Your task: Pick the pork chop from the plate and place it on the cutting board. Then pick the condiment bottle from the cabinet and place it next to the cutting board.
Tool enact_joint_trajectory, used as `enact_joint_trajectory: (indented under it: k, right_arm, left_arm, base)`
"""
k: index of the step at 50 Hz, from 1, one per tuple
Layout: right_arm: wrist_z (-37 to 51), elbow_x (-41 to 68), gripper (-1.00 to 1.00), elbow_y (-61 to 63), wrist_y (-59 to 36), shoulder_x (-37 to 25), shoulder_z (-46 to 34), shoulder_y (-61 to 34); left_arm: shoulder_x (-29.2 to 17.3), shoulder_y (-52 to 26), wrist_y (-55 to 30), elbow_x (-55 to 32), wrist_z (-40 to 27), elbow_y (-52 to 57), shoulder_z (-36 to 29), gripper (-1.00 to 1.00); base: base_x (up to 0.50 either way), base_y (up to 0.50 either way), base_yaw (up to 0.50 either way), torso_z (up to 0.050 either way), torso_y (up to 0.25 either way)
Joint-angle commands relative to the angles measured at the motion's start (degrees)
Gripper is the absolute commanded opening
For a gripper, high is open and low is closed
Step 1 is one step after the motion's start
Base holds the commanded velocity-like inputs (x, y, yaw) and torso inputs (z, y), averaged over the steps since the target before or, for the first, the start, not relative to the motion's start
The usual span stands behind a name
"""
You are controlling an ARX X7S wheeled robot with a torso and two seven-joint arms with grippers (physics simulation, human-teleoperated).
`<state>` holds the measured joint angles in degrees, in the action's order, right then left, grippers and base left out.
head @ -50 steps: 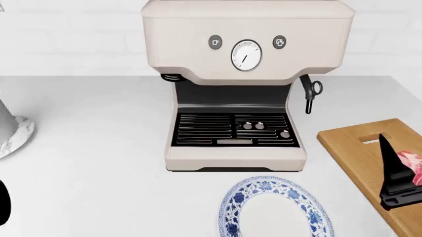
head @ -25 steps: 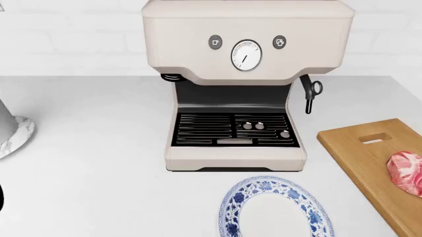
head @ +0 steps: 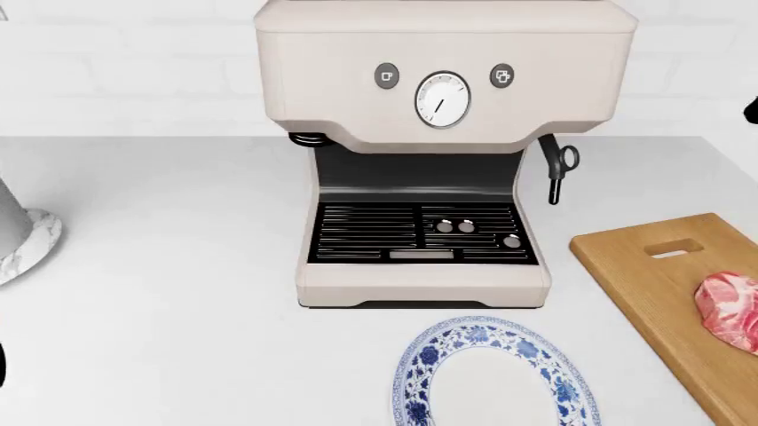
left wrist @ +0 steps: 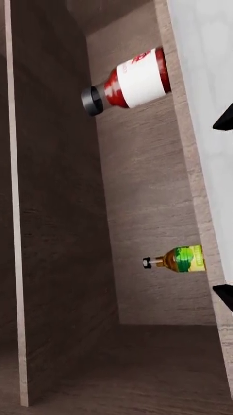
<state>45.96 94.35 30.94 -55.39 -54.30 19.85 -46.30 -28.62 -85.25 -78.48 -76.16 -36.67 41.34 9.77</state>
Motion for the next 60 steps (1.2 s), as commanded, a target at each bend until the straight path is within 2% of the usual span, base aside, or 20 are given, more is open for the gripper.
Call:
enact_joint_trajectory:
  k: [1,6,27,35,51,60]
  right_arm:
    - [2.8,-4.23,1.0,-12.51,-10.07,17.07,-41.32,-70.27]
    - [3.66,-3.56,1.0,-12.07,-9.7,18.52,-41.59,-70.82]
    - [2.72,-5.22,1.0,-11.34,-9.1,17.64,-41.87,-70.07]
    - [0.23,-8.82,1.0,-14.98,-8.34,19.36,-43.23,-71.74]
    - [-13.61,-23.64,1.0,-39.6,-3.3,31.29,-52.9,-77.89]
    - [-26.48,-33.73,1.0,-68.87,3.1,41.67,-58.12,-88.0]
  left_arm:
    - [-0.75,1.6,1.18,-0.29,0.86,0.54,-0.22,1.0]
    - [-1.3,2.16,1.7,-0.48,1.01,0.65,0.17,1.0]
    - [-2.04,2.5,3.12,-0.6,0.92,0.57,-0.57,1.0]
    - [-2.27,2.85,3.45,-1.76,0.18,0.75,-0.32,1.0]
    - [-4.32,4.62,4.31,-5.67,-1.06,1.99,2.1,1.0]
    - [-5.0,7.22,6.01,-3.58,1.44,2.54,3.11,1.0]
  base:
    - [0.0,0.0,0.0,0.0,0.0]
    - [0.0,0.0,0.0,0.0,0.0]
    - [0.0,0.0,0.0,0.0,0.0]
    - [0.0,0.0,0.0,0.0,0.0]
    - [0.0,0.0,0.0,0.0,0.0]
    - [0.0,0.0,0.0,0.0,0.0]
